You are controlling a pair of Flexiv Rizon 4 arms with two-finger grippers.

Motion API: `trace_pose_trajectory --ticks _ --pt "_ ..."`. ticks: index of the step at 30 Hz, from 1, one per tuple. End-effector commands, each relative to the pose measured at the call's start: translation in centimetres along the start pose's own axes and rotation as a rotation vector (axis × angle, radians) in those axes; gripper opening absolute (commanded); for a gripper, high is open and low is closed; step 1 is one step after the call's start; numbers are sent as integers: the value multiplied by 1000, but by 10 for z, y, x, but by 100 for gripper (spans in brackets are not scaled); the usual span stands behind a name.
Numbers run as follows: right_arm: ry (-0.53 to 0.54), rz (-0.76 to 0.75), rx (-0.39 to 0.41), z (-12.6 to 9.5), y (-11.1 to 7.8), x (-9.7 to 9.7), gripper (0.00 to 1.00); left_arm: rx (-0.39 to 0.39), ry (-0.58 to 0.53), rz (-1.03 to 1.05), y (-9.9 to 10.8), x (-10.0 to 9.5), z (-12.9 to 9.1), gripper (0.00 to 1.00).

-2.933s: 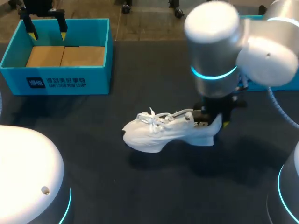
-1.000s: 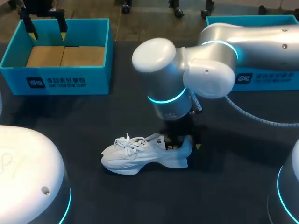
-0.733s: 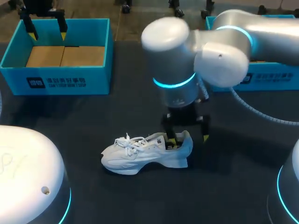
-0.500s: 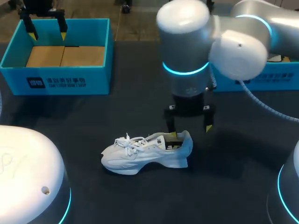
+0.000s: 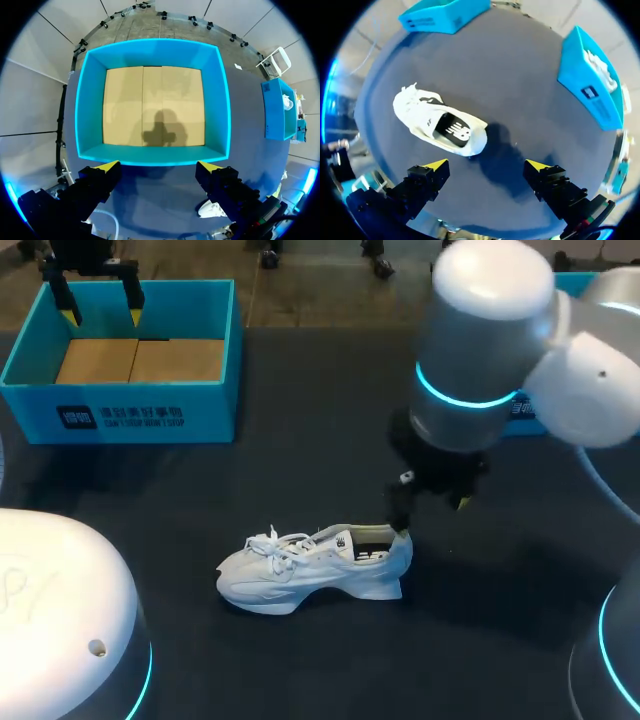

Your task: Take the shoe out of the shoebox, open the shoe tongue, remove and reinsert the insole, then place the shoe into the shoebox

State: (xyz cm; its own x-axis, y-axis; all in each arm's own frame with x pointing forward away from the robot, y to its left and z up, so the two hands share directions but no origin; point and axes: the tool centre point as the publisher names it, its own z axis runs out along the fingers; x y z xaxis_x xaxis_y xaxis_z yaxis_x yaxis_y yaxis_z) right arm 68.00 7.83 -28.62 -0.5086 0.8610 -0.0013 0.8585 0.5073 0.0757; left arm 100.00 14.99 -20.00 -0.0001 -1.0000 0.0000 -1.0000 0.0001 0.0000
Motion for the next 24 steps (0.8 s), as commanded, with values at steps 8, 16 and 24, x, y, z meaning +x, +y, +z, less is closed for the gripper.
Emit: trace_pose_trajectory --ticks 8,16,24 --pt "691 -504 -318 9 -11 -16 100 0 0 0 0 0 0 100" --pt "854 -988 -722 25 -27 -31 100 0 0 0 0 0 0 100" --pt "854 -988 -722 25 -27 -31 100 0 0 0 0 0 0 100"
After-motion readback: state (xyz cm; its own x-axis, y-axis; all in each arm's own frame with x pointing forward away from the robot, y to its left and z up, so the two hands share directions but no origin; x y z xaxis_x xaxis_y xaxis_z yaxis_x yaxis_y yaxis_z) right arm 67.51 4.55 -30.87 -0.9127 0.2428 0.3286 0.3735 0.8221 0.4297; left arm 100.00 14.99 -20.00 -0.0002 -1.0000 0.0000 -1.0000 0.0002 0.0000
